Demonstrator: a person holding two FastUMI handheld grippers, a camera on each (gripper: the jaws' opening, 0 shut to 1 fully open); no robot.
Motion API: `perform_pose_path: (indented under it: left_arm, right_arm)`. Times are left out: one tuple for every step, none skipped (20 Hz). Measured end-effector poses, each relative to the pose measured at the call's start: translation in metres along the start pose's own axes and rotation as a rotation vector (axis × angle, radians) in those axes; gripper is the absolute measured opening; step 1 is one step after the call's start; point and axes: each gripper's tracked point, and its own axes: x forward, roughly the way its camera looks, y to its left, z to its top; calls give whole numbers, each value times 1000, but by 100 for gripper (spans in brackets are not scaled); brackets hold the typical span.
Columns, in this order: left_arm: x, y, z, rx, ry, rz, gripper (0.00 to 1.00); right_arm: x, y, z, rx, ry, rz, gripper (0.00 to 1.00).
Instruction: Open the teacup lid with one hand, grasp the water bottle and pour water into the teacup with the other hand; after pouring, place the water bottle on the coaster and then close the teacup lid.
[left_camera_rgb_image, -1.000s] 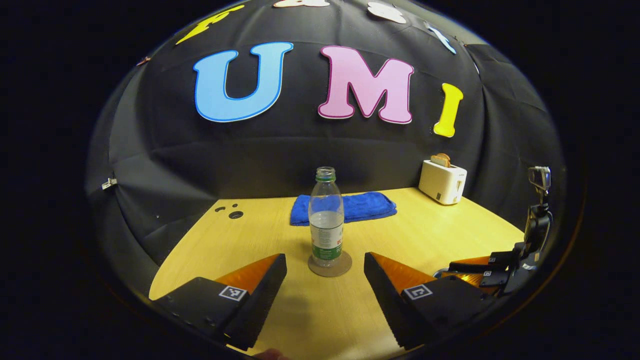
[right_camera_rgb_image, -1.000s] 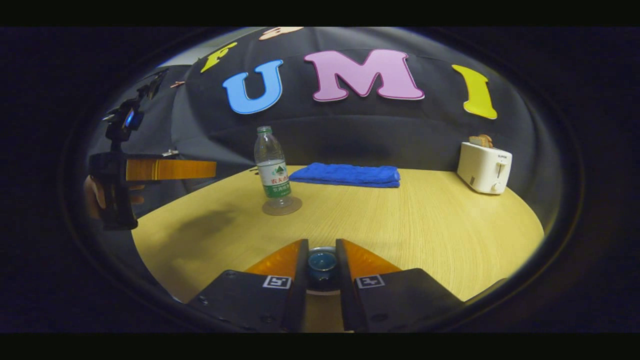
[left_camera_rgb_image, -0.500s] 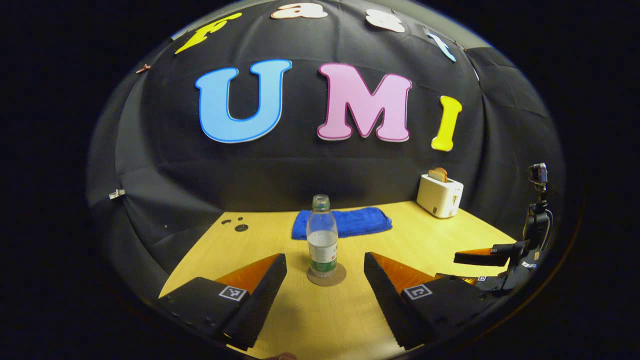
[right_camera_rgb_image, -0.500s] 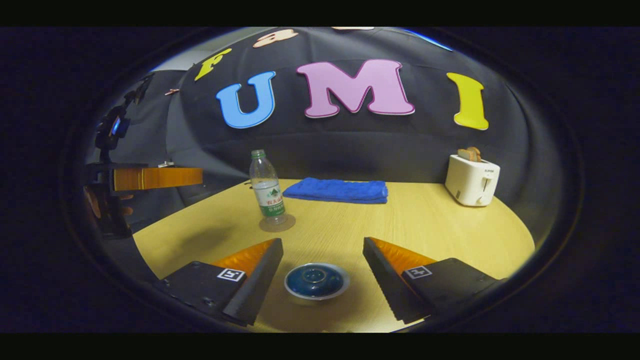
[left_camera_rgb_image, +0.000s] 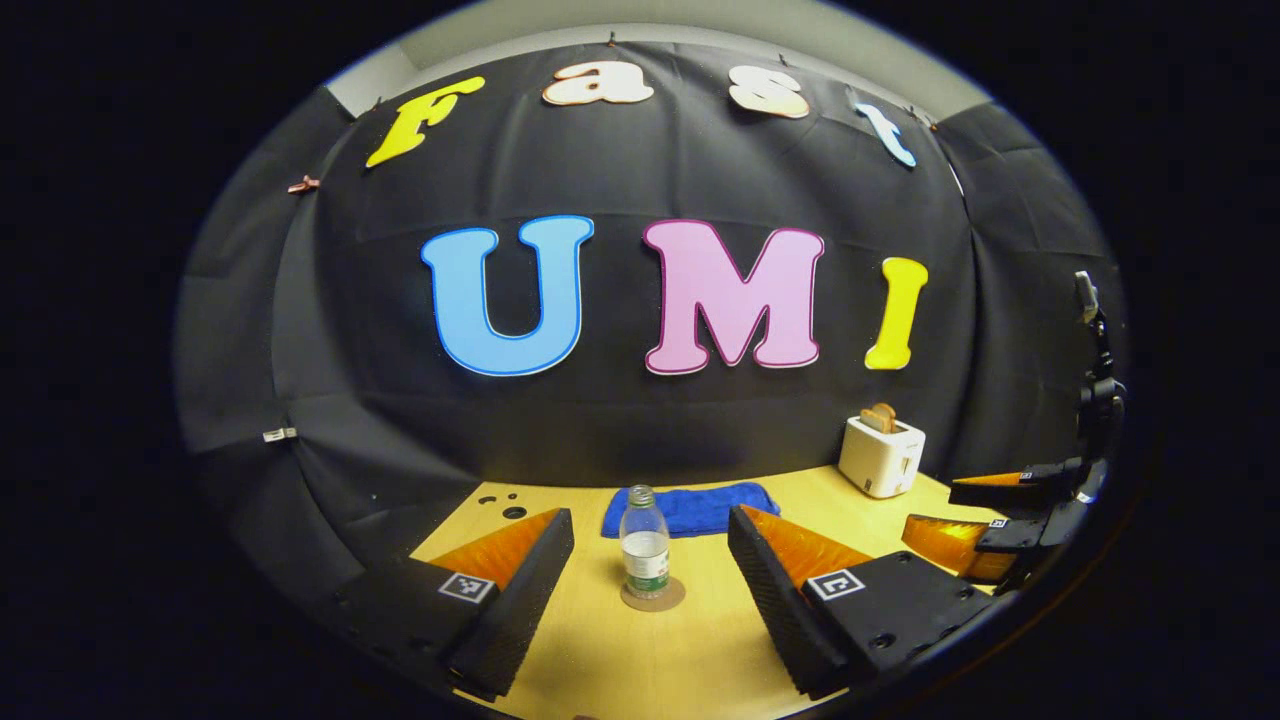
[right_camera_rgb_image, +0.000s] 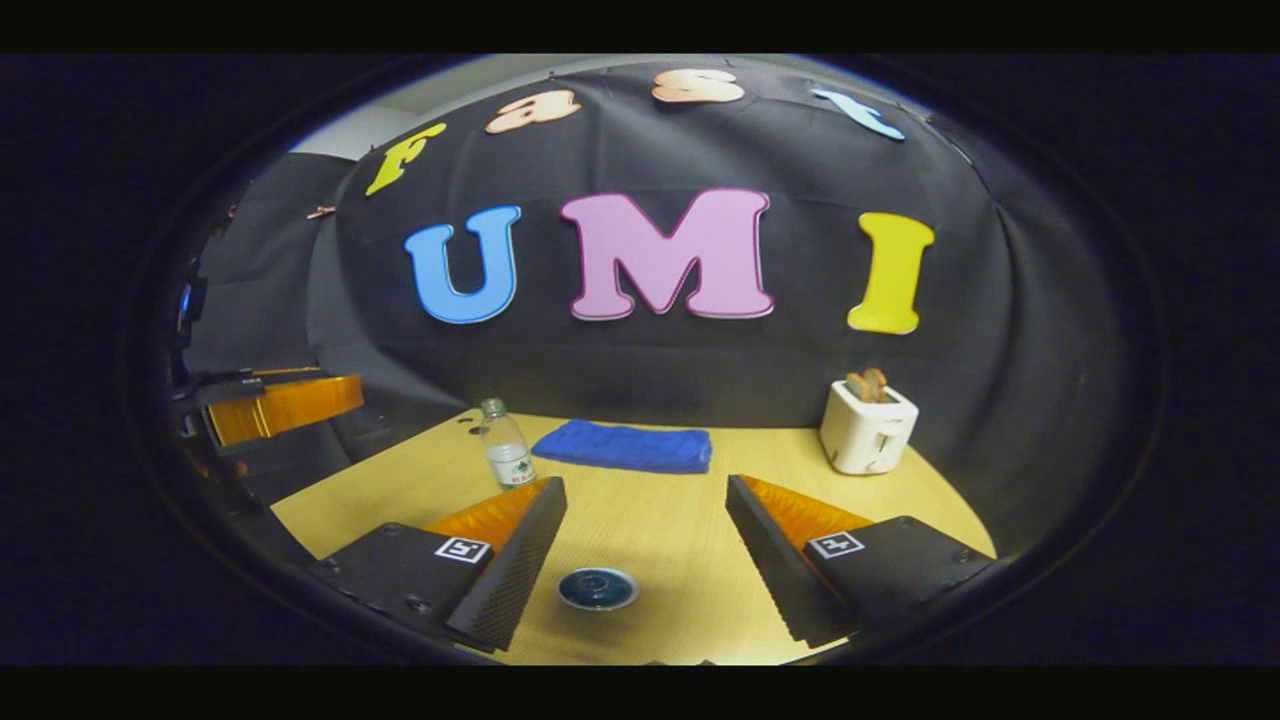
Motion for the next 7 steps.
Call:
perform_pose_path:
  left_arm:
    - [-8,-2,4,-12,-5,2,98]
    - [-15,-4,6,-22,-2,-2,98]
    - [-24,-7,7,-30,5,-9,98]
    - [-32,-10,6,-34,11,-19,98]
    - [-41,-11,3,-37,21,-31,98]
    - [-48,-12,0,-34,25,-48,98]
    - [-53,-12,-4,-24,33,-60,98]
  right_arm:
    - [-9,-2,9,5,-14,-18,99]
    - [-18,-4,16,9,-21,-37,99]
    - [-29,-7,19,13,-18,-53,99]
    - [-40,-9,25,18,-18,-70,99]
    - [-51,-11,29,21,-23,-82,99]
    - [-60,-12,33,20,-28,-96,99]
    - [-69,-15,34,14,-31,-113,99]
